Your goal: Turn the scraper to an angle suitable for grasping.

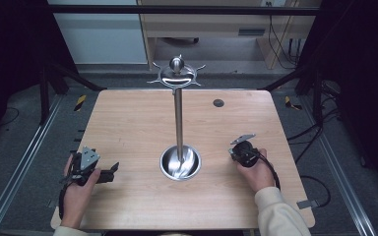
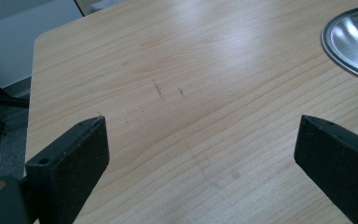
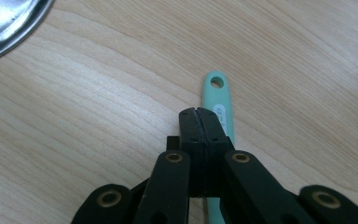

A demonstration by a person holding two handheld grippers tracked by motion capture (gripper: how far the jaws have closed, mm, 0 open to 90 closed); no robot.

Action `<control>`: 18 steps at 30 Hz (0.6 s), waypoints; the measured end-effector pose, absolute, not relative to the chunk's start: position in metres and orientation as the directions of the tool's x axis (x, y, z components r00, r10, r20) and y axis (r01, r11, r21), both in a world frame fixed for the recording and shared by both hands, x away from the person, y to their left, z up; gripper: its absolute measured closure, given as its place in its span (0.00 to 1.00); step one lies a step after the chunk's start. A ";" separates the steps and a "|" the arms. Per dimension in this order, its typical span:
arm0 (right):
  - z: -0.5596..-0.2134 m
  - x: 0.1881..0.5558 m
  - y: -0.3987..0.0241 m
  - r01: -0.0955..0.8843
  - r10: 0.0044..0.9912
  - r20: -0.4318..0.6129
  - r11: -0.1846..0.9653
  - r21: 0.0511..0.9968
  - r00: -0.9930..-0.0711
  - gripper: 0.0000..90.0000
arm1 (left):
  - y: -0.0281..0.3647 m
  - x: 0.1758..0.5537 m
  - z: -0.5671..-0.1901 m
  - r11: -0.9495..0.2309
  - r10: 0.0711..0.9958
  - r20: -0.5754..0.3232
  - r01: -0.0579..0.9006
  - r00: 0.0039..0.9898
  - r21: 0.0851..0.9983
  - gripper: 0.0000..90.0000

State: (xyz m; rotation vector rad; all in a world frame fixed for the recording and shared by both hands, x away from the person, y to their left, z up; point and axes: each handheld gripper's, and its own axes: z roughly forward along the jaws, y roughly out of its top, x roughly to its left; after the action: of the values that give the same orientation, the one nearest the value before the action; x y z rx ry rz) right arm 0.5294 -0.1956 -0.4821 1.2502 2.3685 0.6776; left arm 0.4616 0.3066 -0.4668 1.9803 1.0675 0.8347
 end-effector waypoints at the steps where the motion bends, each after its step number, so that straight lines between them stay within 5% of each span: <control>1: -0.482 0.530 -0.197 0.658 0.842 -0.107 0.486 0.575 -0.529 1.00 | 0.307 0.462 -0.467 -0.394 0.873 0.199 0.404 0.446 0.826 0.03; 18: -0.482 0.530 -0.218 0.696 0.887 -0.090 0.415 0.586 -0.453 1.00 | 0.307 0.461 -0.467 -0.393 0.874 0.198 0.407 0.443 0.825 0.03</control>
State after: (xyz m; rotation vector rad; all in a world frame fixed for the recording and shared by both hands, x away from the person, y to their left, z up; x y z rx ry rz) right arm 0.5301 -0.2183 -0.4816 1.3544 2.2881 0.6753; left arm 0.4611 0.3070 -0.4668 1.9818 1.0737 0.8346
